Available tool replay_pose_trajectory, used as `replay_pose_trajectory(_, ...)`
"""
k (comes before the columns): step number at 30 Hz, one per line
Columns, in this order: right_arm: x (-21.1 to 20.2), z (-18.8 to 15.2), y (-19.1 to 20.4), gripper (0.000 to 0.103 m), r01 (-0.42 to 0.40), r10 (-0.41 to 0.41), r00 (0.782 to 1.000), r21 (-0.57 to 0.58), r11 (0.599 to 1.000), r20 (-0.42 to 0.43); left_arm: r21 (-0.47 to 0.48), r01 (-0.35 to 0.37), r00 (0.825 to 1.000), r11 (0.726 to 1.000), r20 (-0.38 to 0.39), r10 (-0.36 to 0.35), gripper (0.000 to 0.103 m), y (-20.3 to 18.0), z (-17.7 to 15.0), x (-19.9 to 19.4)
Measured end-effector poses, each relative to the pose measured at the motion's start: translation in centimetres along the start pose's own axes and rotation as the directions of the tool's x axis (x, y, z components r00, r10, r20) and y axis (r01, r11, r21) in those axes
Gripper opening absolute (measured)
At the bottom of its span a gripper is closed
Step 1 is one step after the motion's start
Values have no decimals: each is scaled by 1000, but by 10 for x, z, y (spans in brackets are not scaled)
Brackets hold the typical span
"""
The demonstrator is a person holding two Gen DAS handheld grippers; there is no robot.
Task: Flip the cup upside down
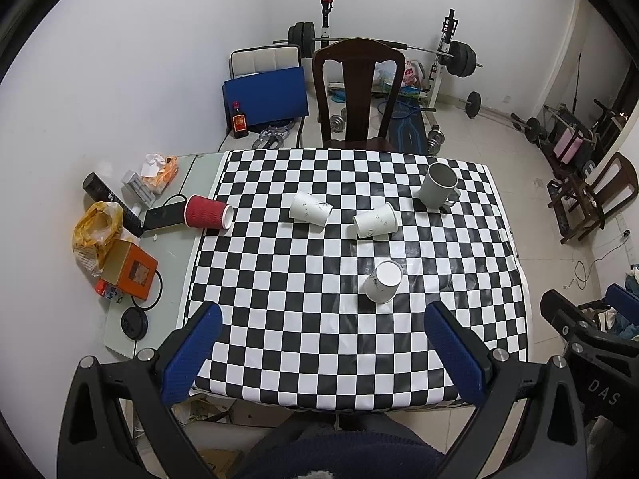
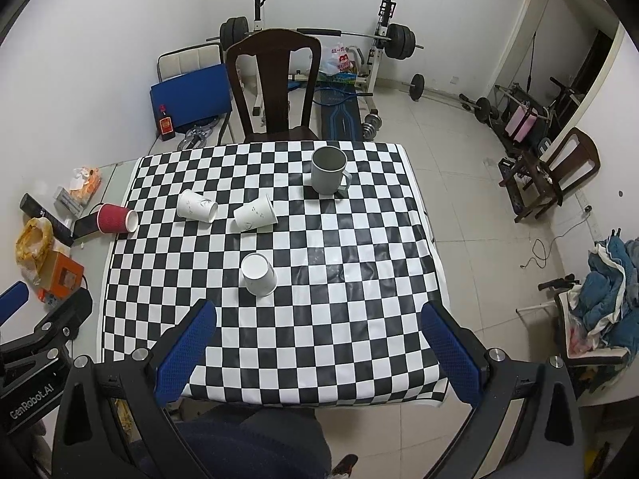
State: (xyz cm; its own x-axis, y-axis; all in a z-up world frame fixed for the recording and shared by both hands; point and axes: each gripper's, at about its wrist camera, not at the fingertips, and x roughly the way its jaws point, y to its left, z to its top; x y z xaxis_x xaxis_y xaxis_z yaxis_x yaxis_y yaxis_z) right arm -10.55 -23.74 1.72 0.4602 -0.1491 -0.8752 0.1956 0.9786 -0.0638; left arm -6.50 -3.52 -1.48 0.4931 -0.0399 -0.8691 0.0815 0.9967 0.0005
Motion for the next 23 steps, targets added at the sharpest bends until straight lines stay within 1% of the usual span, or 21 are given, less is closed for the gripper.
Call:
replay_pose_trajectory(6,0,1,0,103,-1,1,1000,-1,1000,0,1,0,1000,1000,8,0,103,11,-8,-4)
replay_pose_trajectory(23,0,3,-2,103,0,0,1000,2,1000,0,3,-1,1000,1000,4,1,103,8,-6,-3)
